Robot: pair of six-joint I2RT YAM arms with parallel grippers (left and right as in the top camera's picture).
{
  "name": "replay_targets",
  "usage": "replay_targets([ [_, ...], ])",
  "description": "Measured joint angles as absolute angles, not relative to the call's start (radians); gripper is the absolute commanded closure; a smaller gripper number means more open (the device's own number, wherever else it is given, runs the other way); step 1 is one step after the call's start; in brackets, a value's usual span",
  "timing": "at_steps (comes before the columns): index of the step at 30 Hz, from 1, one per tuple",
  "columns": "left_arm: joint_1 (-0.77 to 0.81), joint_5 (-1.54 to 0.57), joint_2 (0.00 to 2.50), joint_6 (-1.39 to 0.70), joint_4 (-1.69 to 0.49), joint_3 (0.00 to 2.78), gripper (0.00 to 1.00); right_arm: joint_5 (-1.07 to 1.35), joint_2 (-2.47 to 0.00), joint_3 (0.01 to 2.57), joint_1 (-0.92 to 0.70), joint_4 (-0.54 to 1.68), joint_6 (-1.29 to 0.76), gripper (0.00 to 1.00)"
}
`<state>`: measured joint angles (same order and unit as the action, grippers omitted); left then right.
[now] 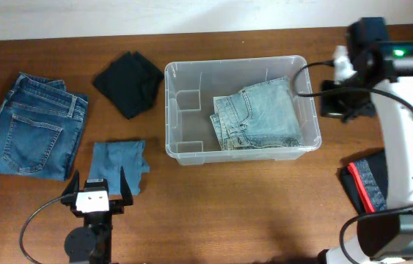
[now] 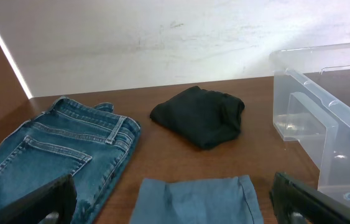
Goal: Pack container
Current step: 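Move the right gripper to the black red-trimmed garment and grasp it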
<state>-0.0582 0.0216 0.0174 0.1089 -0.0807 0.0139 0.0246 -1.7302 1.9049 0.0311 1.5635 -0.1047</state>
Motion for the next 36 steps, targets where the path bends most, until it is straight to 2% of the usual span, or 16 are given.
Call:
replay_targets([
  [6, -0.058, 0.022, 0.017, 0.109, -0.081, 0.014, 0.0, -0.063, -1.72, 1.907, 0.165, 1.629, -0.207, 0.96],
  [10, -0.058, 0.022, 0.017, 0.109, -0.08, 0.014, 0.0, -0.104, -1.72, 1.88, 0.254, 1.63, -0.239, 0.83],
  [12, -0.058, 0.022, 0.017, 0.109, -0.081, 0.014, 0.0, -0.115, -1.72, 1.855, 0.29, 1.62, -0.246, 0.76],
  [20, -0.058, 0.022, 0.017, 0.109, -0.08, 0.014, 0.01, -0.14, -1.72, 1.597, 0.39, 1.434, -0.267, 0.22],
  [24, -0.058, 0.022, 0.017, 0.109, -0.081, 0.014, 0.0, -0.142, -1.72, 1.437, 0.41, 1.292, -0.28, 0.19],
  [26, -0.058, 0.022, 0.017, 0.109, -0.081, 0.014, 0.0, -0.148, -1.721, 1.367, 0.419, 1.228, -0.292, 0.12],
  [28, -0.058, 0.022, 0.017, 0.109, -0.081, 0.014, 0.0, -0.165, -1.721, 1.316, 0.426, 1.175, -0.313, 0.0],
  [36, -0.058, 0.022, 0.017, 0.109, -0.081, 0.014, 0.01, -0.196, -1.721, 1.19, 0.434, 1.029, -0.35, 0.02],
])
